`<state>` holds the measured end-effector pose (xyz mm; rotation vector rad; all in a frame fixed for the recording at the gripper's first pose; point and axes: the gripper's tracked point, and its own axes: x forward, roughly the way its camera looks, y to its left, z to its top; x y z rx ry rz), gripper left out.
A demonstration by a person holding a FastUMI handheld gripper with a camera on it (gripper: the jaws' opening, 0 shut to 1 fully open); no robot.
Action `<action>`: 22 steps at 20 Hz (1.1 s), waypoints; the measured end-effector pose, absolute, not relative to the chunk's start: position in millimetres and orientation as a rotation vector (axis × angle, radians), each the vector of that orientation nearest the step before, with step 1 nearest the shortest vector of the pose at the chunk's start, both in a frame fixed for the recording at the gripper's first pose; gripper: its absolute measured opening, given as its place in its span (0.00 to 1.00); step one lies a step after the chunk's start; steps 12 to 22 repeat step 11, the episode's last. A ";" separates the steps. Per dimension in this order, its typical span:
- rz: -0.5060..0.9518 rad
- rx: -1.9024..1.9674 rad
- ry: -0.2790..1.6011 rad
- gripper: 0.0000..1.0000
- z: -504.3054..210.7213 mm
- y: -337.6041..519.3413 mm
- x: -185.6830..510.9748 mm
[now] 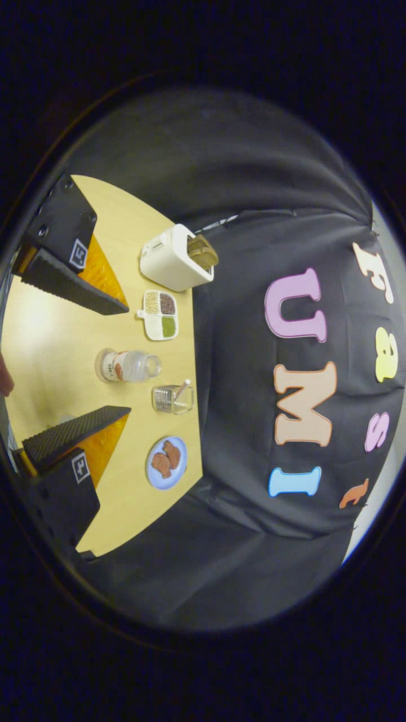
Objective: Take the bottle from table, then pour the juice into the cup, finally place the bottle on the coaster
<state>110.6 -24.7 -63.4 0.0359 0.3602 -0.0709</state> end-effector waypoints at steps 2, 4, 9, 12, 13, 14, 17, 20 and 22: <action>-0.048 0.057 0.313 1.00 -37.7 -28.7 110.1; -0.025 0.068 0.278 1.00 -17.9 -35.1 107.4; -0.009 0.079 0.209 1.00 26.1 -56.3 94.0; -0.002 0.111 0.184 1.00 38.0 -59.7 89.0; -0.002 0.111 0.184 1.00 38.0 -59.7 89.0; -0.002 0.111 0.184 1.00 38.0 -59.7 89.0; -0.002 0.111 0.184 1.00 38.0 -59.7 89.0; -0.002 0.111 0.184 1.00 38.0 -59.7 89.0; -0.002 0.111 0.184 1.00 38.0 -59.7 89.0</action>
